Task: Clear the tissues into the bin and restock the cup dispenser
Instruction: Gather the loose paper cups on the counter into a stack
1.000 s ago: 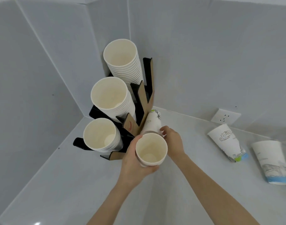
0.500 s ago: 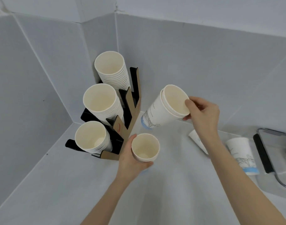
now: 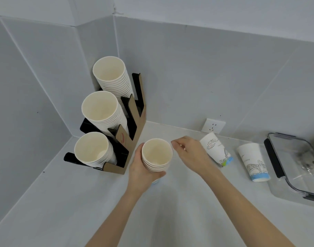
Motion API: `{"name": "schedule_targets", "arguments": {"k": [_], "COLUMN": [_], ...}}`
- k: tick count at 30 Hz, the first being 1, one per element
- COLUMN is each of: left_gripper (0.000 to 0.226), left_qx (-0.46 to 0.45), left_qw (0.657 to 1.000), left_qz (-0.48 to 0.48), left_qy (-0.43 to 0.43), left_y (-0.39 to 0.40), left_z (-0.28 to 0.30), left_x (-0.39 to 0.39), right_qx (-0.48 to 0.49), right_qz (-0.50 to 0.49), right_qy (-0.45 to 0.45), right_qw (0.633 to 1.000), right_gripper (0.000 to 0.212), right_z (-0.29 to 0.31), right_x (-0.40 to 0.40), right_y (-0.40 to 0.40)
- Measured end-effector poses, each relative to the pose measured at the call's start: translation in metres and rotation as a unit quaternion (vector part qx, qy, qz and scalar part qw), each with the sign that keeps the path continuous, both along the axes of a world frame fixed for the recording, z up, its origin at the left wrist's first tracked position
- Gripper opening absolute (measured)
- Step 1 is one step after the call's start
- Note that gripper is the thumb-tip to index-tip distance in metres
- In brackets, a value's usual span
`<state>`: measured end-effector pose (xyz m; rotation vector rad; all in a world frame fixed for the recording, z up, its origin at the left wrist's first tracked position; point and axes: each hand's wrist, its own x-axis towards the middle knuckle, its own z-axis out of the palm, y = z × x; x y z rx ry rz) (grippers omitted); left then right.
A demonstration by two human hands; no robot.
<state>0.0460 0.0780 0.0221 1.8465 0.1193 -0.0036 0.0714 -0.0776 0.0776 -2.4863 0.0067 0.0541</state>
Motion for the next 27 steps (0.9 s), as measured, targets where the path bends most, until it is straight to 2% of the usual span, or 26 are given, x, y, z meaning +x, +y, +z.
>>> {"name": "schedule_targets", "arguments": {"k": [4,6,11,18,20,23,25,27], "left_gripper": [0.105,0.107,0.106,0.101,0.101,0.097,0.093,0.090], "left_qx": [0.003,0.002,-0.011,-0.035,-0.034,-0.030,-0.027,-0.025], "left_qw": [1.000,0.999,0.997,0.993,0.993,0.991,0.991,0.991], "left_qz": [-0.018,-0.039,-0.082,-0.112,-0.117,-0.127,-0.130,-0.131], "left_qy": [-0.005,-0.005,-0.002,-0.009,-0.010,-0.015,-0.018,-0.015], "left_y": [-0.010,-0.023,-0.055,-0.088,-0.092,-0.095,-0.097,-0.097], "left_z": [-0.001,-0.001,-0.004,-0.013,-0.017,-0.019,-0.019,-0.018], "left_x": [0.003,0.007,0.018,0.031,0.033,0.035,0.036,0.037], "right_qx": [0.109,0.114,0.027,-0.098,-0.086,-0.069,-0.013,0.082], "right_qz": [-0.101,-0.143,-0.206,-0.224,-0.243,-0.257,-0.265,-0.278], "right_qy": [0.015,0.013,0.012,0.078,0.092,0.090,0.073,0.031], "right_qw": [0.989,0.983,0.978,0.966,0.962,0.960,0.961,0.957], "right_gripper": [0.030,0.028,0.040,0.086,0.090,0.081,0.076,0.079], "right_z": [-0.007,-0.015,-0.056,-0.114,-0.126,-0.138,-0.134,-0.118], "right_x": [0.001,0.004,0.018,0.042,0.047,0.051,0.053,0.051], "right_y": [-0.033,-0.057,-0.114,-0.152,-0.153,-0.152,-0.153,-0.152]}}
